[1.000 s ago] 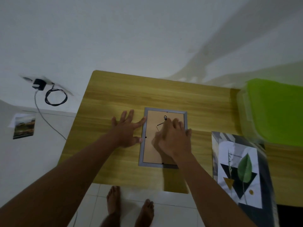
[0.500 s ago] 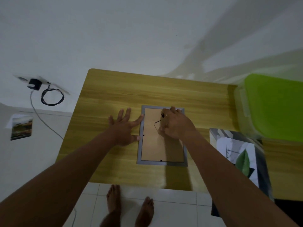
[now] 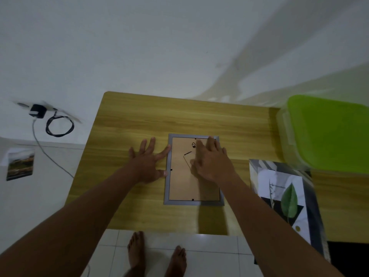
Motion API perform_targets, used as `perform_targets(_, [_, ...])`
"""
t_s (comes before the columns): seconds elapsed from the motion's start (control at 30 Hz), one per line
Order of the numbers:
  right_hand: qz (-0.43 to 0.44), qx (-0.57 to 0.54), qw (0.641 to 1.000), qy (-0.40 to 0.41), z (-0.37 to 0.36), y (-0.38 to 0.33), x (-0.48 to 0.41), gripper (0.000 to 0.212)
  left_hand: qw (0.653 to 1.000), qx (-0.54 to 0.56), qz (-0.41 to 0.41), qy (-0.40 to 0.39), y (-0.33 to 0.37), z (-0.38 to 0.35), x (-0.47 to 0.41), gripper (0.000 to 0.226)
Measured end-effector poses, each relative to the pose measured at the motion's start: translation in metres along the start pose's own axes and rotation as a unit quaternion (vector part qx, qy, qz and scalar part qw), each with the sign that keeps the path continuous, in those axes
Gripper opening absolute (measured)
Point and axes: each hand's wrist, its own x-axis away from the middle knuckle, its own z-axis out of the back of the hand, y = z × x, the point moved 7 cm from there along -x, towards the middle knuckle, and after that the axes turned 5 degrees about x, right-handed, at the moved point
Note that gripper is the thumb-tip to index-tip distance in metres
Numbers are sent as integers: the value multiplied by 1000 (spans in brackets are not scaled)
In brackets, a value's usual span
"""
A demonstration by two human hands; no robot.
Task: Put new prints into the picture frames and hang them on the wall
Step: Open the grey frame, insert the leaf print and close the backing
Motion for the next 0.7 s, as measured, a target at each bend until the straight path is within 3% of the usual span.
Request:
perform_targets(0.3, [-126,-84,986,69,-36,1,73,72,1000,-11,9,-9,0,1,1,89])
perform_targets(0.47, [-176,-209,956,104,-39,7,84,75,1000,1,12,-11,1,0,-1,88])
perform_targets(0.7, [-154,-152,973,84,-35,10,81,74,1000,-1,10,-11,4,2,2,87])
